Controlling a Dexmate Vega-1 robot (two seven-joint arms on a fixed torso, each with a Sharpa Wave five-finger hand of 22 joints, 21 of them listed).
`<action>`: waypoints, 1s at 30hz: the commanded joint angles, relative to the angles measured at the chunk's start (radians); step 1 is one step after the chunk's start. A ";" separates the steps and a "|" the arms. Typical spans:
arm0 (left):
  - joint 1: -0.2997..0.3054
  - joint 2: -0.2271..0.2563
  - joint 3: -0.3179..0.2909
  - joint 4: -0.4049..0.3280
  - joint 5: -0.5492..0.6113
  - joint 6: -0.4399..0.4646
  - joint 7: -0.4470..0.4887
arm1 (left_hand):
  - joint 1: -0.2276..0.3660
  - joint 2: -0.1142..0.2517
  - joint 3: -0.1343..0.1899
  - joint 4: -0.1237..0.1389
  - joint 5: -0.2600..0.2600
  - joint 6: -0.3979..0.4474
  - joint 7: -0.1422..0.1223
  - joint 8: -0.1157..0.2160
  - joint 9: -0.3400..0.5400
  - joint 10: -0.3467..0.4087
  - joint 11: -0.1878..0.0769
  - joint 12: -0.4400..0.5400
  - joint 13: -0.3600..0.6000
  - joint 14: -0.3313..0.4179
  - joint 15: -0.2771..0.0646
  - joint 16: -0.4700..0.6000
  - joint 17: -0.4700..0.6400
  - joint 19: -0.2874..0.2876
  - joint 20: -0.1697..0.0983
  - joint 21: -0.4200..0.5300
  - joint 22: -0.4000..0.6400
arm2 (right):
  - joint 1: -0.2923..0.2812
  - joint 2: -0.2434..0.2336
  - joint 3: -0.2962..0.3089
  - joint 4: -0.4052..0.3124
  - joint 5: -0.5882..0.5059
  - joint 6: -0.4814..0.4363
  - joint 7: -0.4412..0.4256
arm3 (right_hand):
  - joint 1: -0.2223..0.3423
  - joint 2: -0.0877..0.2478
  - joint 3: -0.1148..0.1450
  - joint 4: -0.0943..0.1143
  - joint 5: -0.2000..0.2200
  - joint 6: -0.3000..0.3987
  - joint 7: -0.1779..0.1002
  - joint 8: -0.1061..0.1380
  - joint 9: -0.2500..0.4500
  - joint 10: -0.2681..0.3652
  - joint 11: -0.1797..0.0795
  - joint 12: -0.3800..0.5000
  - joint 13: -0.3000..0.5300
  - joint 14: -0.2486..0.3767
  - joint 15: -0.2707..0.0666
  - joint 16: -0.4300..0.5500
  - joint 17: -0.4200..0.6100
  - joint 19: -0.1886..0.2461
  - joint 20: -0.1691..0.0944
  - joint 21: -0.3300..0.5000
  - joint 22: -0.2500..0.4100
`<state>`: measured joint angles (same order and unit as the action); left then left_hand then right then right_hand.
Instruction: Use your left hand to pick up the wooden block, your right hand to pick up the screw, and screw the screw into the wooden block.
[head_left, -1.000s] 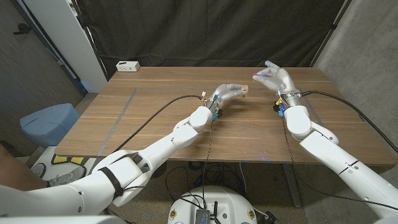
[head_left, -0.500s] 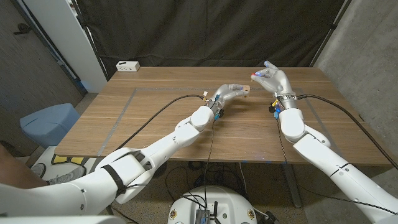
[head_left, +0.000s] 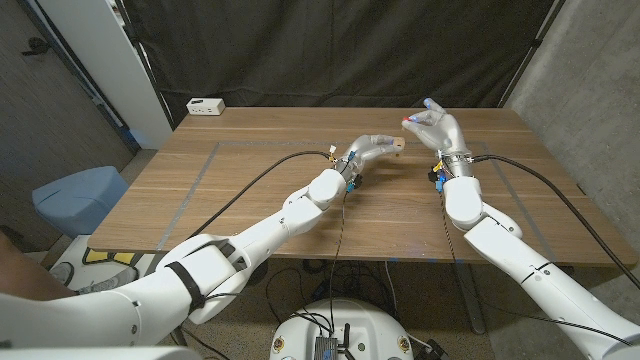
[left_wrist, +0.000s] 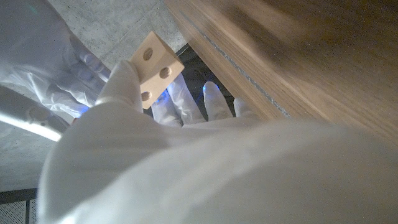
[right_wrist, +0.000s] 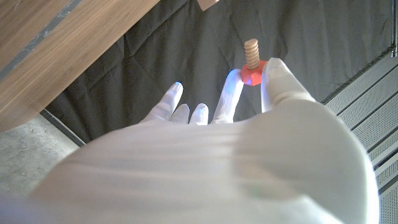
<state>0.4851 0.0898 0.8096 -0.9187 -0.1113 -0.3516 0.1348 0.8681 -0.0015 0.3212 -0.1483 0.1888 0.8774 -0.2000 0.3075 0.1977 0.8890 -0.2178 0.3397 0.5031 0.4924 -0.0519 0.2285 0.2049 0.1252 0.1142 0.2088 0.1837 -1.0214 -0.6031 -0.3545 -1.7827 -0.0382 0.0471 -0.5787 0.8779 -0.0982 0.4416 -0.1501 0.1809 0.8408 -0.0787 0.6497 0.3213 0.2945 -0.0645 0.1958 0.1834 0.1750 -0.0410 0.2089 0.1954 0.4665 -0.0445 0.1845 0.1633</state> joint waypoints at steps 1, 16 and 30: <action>-0.006 -0.003 0.007 0.006 0.004 -0.007 -0.012 | 0.030 0.038 0.000 0.002 0.005 0.051 0.023 0.008 0.005 0.011 -0.002 -0.004 0.006 0.008 -0.094 0.005 0.000 0.006 0.001 0.002 0.003 | 0.009 0.019 -0.010 0.024 -0.006 0.013 -0.013 | 0.007 0.011 -0.002 -0.004 -0.002 -0.006 -0.001 -0.002 0.000 -0.002 -0.001 -0.004 0.004 0.009 -0.040 -0.001 0.003 -0.004 -0.053 -0.001 0.001; 0.005 0.007 0.008 -0.019 0.009 -0.001 -0.010 | 0.029 0.039 -0.001 0.002 0.006 0.053 0.021 0.008 0.005 0.012 -0.002 -0.006 0.007 0.007 -0.094 0.004 0.000 0.006 0.002 0.001 0.003 | -0.003 0.014 -0.008 0.016 -0.006 0.012 -0.013 | 0.017 0.017 -0.003 -0.007 -0.001 -0.010 -0.007 -0.006 -0.009 -0.010 -0.008 -0.006 0.004 0.013 -0.041 -0.001 0.003 -0.003 -0.053 0.000 0.001; 0.023 0.021 0.010 -0.064 0.021 0.017 0.002 | 0.029 0.040 -0.003 0.002 0.006 0.053 0.022 0.006 0.005 0.013 -0.002 -0.008 0.008 0.008 -0.093 0.005 0.000 0.005 0.002 0.001 0.003 | -0.023 0.010 0.000 0.012 -0.007 0.019 -0.024 | 0.019 0.020 -0.007 -0.006 -0.001 -0.014 -0.006 -0.009 -0.015 -0.010 -0.010 -0.005 0.004 0.015 -0.040 0.000 0.003 -0.003 -0.053 0.000 0.001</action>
<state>0.4954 0.1015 0.8179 -0.9542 -0.0983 -0.3496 0.1274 0.8681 -0.0015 0.3173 -0.1521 0.1888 0.8774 -0.2000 0.3074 0.1974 0.8910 -0.2198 0.3360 0.5073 0.4924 -0.0519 0.2285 0.2049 0.1251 0.1142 0.2088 0.1836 -1.0300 -0.5885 -0.3615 -1.7647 -0.0444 0.0618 -0.5966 0.8925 -0.0838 0.4375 -0.1543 0.1809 0.8298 -0.0896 0.6411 0.3058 0.2874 -0.0716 0.1921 0.1834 0.1804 -0.0356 0.2089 0.1955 0.4664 -0.0445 0.1845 0.1633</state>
